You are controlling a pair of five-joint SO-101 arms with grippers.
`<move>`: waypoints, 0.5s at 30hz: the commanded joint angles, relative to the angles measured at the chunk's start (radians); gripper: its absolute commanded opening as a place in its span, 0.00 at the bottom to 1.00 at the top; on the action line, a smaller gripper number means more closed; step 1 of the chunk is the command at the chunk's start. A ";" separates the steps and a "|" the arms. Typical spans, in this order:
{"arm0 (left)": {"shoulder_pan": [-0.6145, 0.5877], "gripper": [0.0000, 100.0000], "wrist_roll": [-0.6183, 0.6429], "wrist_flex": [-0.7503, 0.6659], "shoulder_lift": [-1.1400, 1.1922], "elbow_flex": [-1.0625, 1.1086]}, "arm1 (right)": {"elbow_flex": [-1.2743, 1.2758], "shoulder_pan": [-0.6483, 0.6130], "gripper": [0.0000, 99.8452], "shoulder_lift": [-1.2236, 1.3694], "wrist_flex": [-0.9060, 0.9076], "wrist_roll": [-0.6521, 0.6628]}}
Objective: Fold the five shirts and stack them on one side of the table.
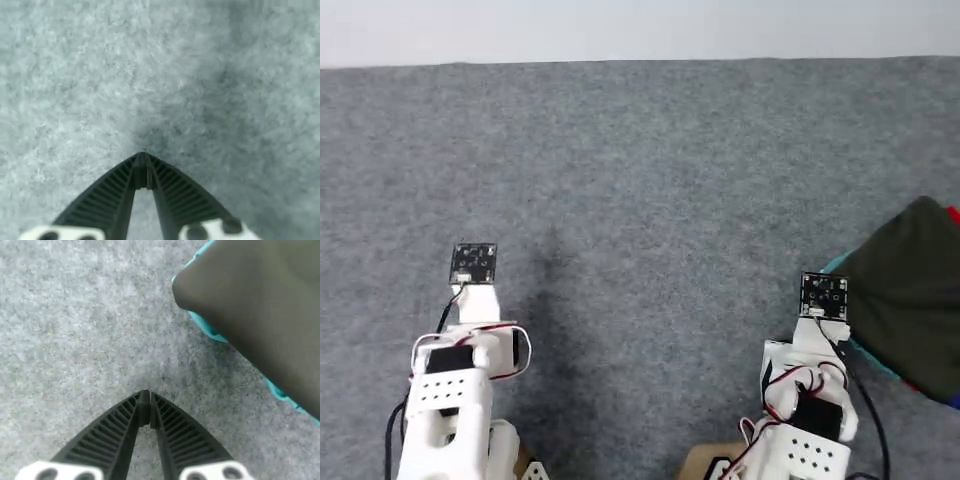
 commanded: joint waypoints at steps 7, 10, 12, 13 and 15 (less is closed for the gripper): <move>-0.003 0.00 0.106 0.015 -0.333 0.107 | 0.008 -0.001 0.01 -0.008 0.001 0.011; -0.002 0.00 0.104 0.055 -0.474 0.148 | 0.008 -0.001 0.01 -0.008 0.001 0.011; 0.003 0.00 0.094 0.107 -0.569 0.171 | 0.008 -0.001 0.01 -0.008 0.001 0.011; 0.003 0.00 0.075 0.132 -0.620 0.183 | 0.008 -0.001 0.01 -0.008 0.001 0.011; 0.005 0.00 0.057 0.189 -0.718 0.203 | 0.008 -0.001 0.01 -0.008 0.001 0.011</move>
